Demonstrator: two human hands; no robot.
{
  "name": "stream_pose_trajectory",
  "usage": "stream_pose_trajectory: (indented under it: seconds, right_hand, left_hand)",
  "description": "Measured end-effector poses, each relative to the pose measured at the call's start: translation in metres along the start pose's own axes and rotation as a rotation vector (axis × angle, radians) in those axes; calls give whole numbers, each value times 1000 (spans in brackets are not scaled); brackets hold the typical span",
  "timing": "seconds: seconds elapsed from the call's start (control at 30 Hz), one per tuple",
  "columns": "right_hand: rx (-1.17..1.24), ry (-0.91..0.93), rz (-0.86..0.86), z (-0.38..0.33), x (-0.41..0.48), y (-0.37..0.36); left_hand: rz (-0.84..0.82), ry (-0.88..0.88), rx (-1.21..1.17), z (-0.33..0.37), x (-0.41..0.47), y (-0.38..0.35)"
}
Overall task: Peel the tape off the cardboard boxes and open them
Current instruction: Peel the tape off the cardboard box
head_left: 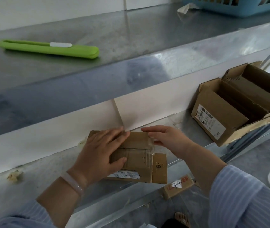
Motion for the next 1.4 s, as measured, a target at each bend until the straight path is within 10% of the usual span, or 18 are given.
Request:
stream_pose_trajectory:
  seconds: [1.4]
  right_hand:
    - [-179,-191,-240,38,20,-3]
  left_hand:
    - [-15,-75,-84,2,-4,4]
Point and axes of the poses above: each hand's wrist, its own x-axis towards the middle knuckle, its own y-axis out of the back of the hand, z = x × y, the point moved 4 cm from there along x, towards the middle knuckle, and after that the axes turned 14 degrees about z, right-handed, at the moved point
